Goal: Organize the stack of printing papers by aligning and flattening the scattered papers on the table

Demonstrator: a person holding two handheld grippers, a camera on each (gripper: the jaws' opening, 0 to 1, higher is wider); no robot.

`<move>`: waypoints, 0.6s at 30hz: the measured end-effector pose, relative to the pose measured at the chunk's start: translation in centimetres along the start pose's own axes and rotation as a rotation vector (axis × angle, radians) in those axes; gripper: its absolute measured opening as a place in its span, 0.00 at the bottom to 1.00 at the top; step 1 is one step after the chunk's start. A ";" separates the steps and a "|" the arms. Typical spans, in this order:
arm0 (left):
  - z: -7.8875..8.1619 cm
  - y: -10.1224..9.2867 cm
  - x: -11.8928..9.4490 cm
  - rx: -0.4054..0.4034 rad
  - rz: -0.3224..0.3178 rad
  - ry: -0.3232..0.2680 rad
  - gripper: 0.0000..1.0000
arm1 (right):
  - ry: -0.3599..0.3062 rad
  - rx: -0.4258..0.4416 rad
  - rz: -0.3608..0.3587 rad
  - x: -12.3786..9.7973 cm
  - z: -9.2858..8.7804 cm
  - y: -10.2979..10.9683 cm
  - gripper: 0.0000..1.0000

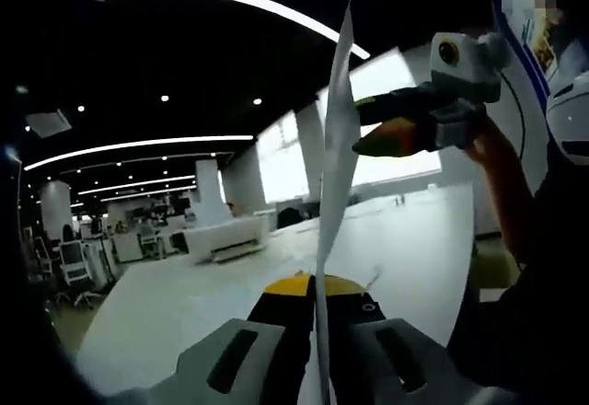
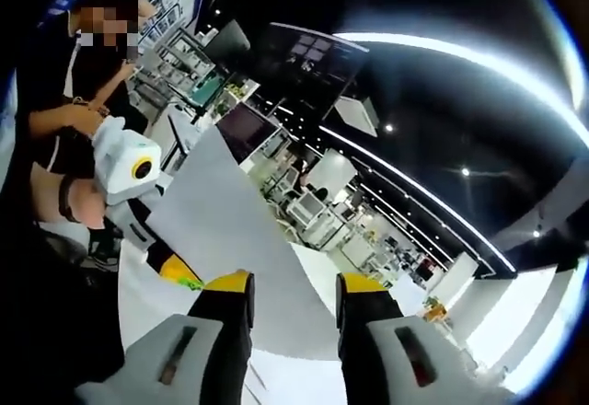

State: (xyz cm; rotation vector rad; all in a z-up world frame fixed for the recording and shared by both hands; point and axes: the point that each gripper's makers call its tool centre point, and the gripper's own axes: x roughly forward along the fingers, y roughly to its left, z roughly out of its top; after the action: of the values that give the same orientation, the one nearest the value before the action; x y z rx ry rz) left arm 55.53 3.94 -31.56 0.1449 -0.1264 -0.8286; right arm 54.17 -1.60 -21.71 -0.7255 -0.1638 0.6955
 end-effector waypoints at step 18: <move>0.2 1.5 -0.6 -0.076 0.046 -0.038 0.06 | 0.008 -0.007 -0.058 -0.3 -0.6 -1.3 0.34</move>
State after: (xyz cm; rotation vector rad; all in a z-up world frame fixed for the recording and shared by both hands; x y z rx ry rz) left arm 56.15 5.35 -31.12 0.0541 -0.1337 -0.7889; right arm 54.86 -2.78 -21.28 -0.7271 -0.1792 0.6374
